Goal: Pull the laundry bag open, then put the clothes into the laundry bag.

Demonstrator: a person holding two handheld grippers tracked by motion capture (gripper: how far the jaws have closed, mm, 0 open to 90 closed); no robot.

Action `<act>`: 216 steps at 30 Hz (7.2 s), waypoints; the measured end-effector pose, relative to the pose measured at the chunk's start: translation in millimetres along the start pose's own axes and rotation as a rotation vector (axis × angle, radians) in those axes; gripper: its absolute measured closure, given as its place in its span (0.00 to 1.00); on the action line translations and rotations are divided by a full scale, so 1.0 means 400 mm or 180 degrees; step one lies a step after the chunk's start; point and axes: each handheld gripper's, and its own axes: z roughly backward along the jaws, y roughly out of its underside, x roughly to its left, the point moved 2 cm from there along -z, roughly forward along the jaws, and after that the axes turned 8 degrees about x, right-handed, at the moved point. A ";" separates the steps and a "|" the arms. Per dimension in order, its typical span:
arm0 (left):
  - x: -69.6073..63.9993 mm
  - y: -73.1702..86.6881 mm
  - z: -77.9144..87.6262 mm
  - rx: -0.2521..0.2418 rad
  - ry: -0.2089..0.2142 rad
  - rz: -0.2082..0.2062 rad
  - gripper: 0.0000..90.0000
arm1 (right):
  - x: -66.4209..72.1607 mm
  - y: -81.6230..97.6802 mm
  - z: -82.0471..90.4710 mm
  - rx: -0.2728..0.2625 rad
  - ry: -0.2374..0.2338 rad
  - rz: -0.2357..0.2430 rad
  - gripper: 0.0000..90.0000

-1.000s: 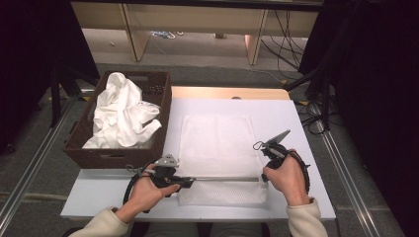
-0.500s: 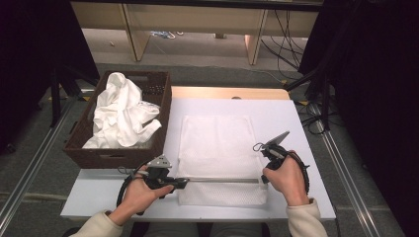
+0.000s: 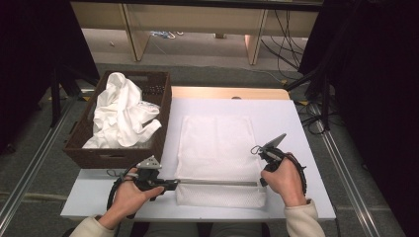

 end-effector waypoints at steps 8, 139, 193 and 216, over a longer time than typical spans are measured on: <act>0.012 0.013 0.007 0.0058 -0.0120 0.0103 0.96 | 0.001 -0.005 -0.020 0.0009 0.0020 0.0007 0.97; -0.051 0.032 -0.023 -0.0163 -0.0305 -0.0818 0.33 | 0.266 -0.063 -0.111 -0.0451 0.0190 0.1759 0.38; 0.038 -0.099 0.188 -0.1027 -0.0608 -0.0594 0.30 | 0.282 -0.115 0.054 -0.2067 0.0019 0.1225 1.00; 0.456 -0.307 0.224 -0.0144 -0.1316 0.0258 0.16 | 0.280 -0.105 0.065 -0.2070 0.0021 0.1261 1.00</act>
